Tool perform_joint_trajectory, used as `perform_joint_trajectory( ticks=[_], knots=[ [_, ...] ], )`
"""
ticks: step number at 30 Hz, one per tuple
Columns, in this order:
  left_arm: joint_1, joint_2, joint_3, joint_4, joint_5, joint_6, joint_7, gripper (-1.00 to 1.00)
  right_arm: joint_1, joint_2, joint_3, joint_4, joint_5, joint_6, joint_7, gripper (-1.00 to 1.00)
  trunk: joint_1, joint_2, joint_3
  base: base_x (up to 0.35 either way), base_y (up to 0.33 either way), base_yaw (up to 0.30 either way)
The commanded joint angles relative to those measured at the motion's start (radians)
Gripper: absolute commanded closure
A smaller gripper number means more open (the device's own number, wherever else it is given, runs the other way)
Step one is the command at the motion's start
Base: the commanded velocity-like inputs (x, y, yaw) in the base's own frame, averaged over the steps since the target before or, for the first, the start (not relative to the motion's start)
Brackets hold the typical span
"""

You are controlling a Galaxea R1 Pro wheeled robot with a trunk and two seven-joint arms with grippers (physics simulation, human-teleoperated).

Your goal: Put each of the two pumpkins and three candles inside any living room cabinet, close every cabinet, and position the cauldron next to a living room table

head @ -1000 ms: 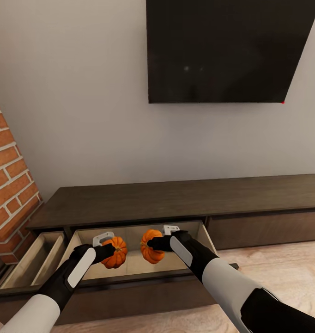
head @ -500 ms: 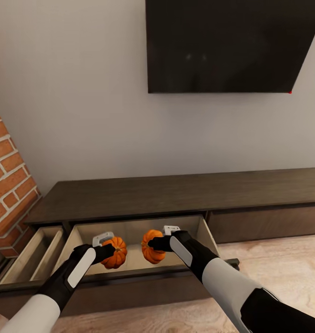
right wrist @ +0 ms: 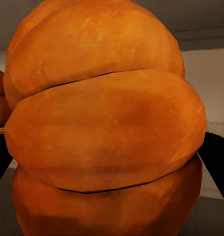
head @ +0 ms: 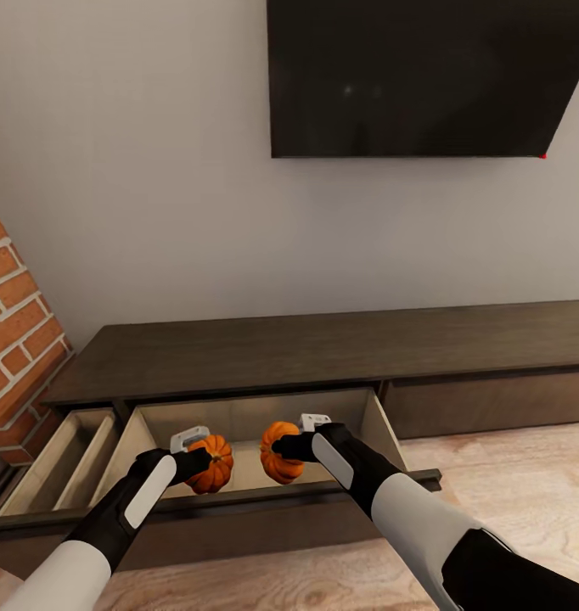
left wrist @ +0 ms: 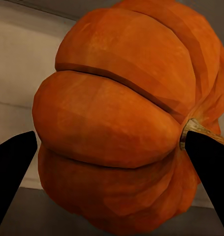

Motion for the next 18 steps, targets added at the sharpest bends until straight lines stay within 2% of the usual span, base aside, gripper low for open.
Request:
perform_joint_trajectory(
  ticks=[1,8,12,18],
  knots=[
    [-0.001,0.001,-0.004,-0.002,0.01,0.0,0.01,1.0,-0.001,-0.001,0.006,-0.002,-0.011,0.001,-0.012,1.0,0.0,0.0,-0.001,0.0,0.0,0.0],
    [-0.001,0.001,-0.004,-0.003,0.01,0.001,0.01,1.0,-0.001,-0.001,0.006,-0.002,-0.011,0.001,-0.012,1.0,0.0,0.0,-0.001,0.017,0.0,0.0],
    [0.0,0.001,-0.004,-0.004,0.01,0.001,0.01,1.0,-0.001,-0.001,0.006,-0.002,-0.011,0.002,-0.012,1.0,0.0,0.0,-0.001,0.22,0.0,0.0],
    [-0.001,0.001,-0.004,-0.001,0.01,0.002,0.012,1.0,-0.001,-0.001,0.006,-0.002,-0.011,0.002,-0.012,1.0,0.0,0.0,-0.001,0.097,0.0,0.0]
  ],
)
